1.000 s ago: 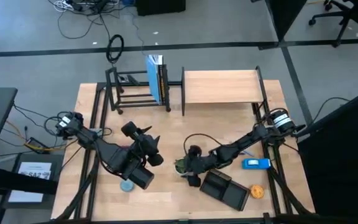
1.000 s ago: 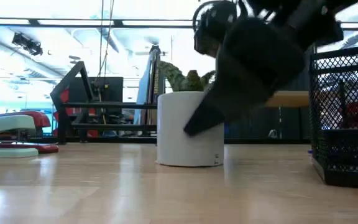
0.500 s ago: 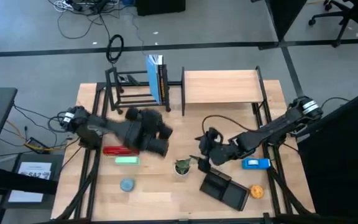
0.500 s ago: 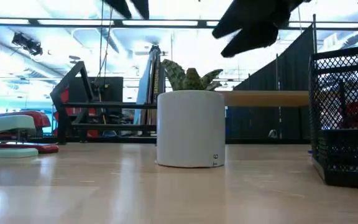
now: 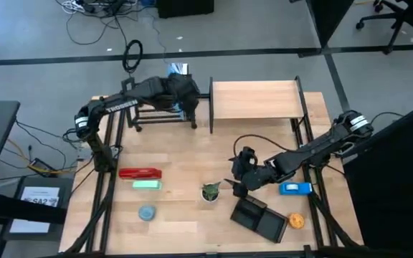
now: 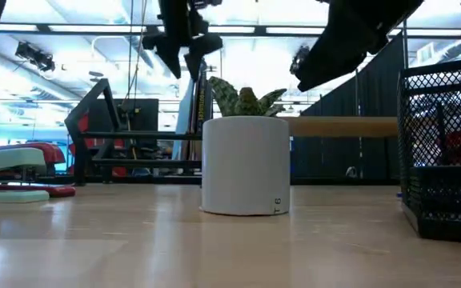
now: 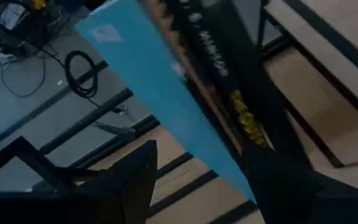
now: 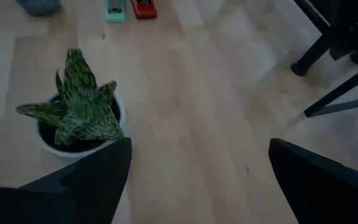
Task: Stock shelves
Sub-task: Remove the blue book from the book organizer
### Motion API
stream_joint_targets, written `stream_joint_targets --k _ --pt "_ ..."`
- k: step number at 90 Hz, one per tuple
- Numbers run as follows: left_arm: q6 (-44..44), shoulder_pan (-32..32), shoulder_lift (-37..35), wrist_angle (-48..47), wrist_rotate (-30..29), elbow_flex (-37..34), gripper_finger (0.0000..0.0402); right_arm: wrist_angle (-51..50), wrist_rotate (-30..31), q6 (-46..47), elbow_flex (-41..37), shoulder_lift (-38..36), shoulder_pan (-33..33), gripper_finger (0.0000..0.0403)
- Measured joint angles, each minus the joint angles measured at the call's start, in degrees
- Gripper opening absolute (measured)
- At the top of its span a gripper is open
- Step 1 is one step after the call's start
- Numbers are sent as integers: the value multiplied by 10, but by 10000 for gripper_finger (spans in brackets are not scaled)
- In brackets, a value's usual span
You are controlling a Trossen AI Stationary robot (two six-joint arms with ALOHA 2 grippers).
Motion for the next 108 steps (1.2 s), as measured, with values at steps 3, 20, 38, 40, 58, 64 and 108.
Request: stream_joint_targets --k 3,20,38,40,58,64,108 --pt "-2 2 0 0 0 -2 213 0 0 -8 0 0 0 347" --pt "-27 5 0 7 -36 -22 213 0 0 -50 0 0 -5 347" --pt "-34 12 0 13 -58 -43 213 15 -7 -92 0 0 -22 347" --pt "-34 12 0 11 -61 -43 213 17 -7 -96 0 0 -24 347" --pt "-28 -24 -32 -17 -85 -16 213 12 -23 -77 0 -2 -28 347" --pt "-18 -35 -56 -16 -95 -15 213 10 -28 -64 0 -4 -25 347" --pt "-120 -126 -223 345 -45 -387 213 59 -40 15 0 -4 25 347"
